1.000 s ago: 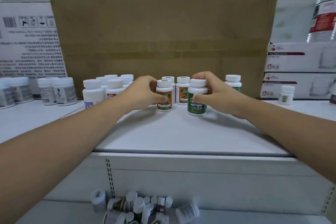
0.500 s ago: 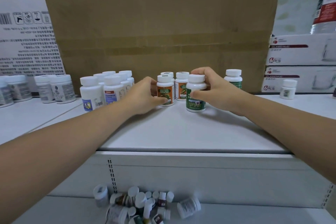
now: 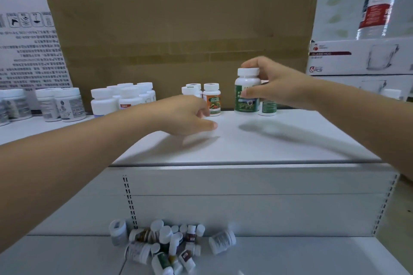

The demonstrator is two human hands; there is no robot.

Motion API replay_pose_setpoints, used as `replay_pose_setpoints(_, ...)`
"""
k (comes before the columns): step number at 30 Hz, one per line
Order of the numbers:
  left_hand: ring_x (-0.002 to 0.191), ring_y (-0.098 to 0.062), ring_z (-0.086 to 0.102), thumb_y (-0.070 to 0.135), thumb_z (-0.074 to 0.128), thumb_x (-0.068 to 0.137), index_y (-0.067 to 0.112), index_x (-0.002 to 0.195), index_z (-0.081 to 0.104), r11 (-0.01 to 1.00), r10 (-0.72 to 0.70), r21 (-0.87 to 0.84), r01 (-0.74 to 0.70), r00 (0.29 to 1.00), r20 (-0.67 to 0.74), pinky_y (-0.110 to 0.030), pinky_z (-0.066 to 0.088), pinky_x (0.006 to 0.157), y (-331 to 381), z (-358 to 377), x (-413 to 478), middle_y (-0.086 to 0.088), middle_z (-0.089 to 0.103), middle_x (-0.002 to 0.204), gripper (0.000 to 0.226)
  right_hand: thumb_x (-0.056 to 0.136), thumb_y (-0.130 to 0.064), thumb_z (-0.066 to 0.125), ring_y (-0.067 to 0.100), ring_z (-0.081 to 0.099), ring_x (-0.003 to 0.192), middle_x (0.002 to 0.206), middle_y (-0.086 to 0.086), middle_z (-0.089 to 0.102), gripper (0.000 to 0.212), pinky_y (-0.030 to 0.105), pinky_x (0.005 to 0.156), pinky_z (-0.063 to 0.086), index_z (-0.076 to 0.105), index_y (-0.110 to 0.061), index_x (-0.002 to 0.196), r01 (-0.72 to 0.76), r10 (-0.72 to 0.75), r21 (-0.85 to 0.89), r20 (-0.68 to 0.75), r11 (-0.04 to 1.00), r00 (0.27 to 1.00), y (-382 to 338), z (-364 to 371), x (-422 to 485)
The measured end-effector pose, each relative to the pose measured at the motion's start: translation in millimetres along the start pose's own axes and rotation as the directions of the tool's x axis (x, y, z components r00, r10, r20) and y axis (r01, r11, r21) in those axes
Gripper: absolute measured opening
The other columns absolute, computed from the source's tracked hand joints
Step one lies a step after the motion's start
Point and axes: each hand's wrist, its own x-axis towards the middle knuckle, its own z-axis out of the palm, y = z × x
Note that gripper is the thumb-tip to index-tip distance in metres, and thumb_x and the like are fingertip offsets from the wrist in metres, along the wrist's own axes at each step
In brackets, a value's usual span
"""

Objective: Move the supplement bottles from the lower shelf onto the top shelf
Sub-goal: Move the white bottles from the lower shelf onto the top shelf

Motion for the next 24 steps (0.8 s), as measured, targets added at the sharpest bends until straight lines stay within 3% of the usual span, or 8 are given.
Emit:
replay_pose_setpoints(5,0.115,-0.012,0.05,0.058,0.048,0.092,0.029,0.126,0.054,0.989,0.142,-0.05,-0.14,0.989,0.038,-0.027,0.041,0.097,42,8,34,0.012,0.055,0.121,0.045,0.085,-0.007,0.069,0.019,0.062,0.106,0.118,0.005,0.06,0.053,0.034,0.092,0.052,0.042,-0.024,0.128,-0.067,0.069,0.028,-0.069,0.997,0.995,25,-41,-11)
replay_pose_setpoints(9,0.128,-0.014,0.044,0.057,0.044,0.095,0.027,0.137,0.047,0.978,0.203,-0.059,-0.198,0.974,0.101,-0.023,0.033,0.098,64,22,56,0.008,0.046,0.142,0.051,0.081,-0.011,0.072,0.025,0.062,0.107,0.115,0.008,0.061,0.052,0.044,0.095,0.051,0.043,-0.024,0.122,-0.17,0.164,-0.043,-0.11,0.985,0.98,56,-63,-1)
replay_pose_setpoints(12,0.136,-0.02,0.037,0.065,0.034,0.094,0.029,0.142,0.038,0.977,0.214,-0.049,-0.209,0.962,0.168,-0.037,0.028,0.114,60,39,65,0.002,0.036,0.151,0.06,0.079,-0.018,0.073,0.028,0.06,0.103,0.112,0.01,0.059,0.05,0.047,0.093,0.051,0.042,-0.026,0.117,-0.242,0.223,-0.126,-0.145,0.962,0.964,76,-72,9)
replay_pose_setpoints(14,0.14,-0.022,0.03,0.068,0.029,0.092,0.033,0.144,0.033,0.978,0.208,-0.061,-0.2,0.961,0.18,-0.046,0.024,0.116,56,46,67,0.002,0.03,0.154,0.062,0.081,-0.016,0.071,0.023,0.057,0.093,0.111,0.009,0.057,0.049,0.04,0.085,0.052,0.042,-0.025,0.119,-0.257,0.235,-0.142,-0.15,0.956,0.96,85,-73,15)
replay_pose_setpoints(16,0.141,-0.024,0.026,0.067,0.028,0.093,0.033,0.144,0.032,0.979,0.201,-0.064,-0.193,0.963,0.177,-0.047,0.022,0.116,55,48,68,0.002,0.028,0.155,0.061,0.083,-0.011,0.069,0.02,0.056,0.089,0.109,0.009,0.055,0.05,0.035,0.081,0.05,0.042,-0.023,0.123,-0.266,0.25,-0.11,-0.142,0.958,0.958,95,-73,21)
replay_pose_setpoints(19,0.141,-0.024,0.024,0.067,0.03,0.093,0.035,0.144,0.031,0.98,0.195,-0.063,-0.187,0.965,0.176,-0.047,0.021,0.116,56,48,69,0.003,0.028,0.153,0.06,0.083,-0.003,0.068,0.025,0.059,0.107,0.113,0.008,0.055,0.054,0.041,0.094,0.052,0.044,-0.022,0.127,-0.283,0.279,-0.021,-0.119,0.959,0.953,109,-68,25)
replay_pose_setpoints(24,0.14,-0.021,0.023,0.068,0.032,0.091,0.038,0.141,0.032,0.981,0.187,-0.088,-0.174,0.967,0.174,-0.046,0.023,0.115,54,48,73,0.005,0.028,0.152,0.058,0.084,0.003,0.065,0.023,0.06,0.111,0.123,0.007,0.055,0.059,0.042,0.095,0.052,0.042,-0.025,0.131,-0.238,0.244,0.075,-0.083,0.968,0.966,121,-67,27)
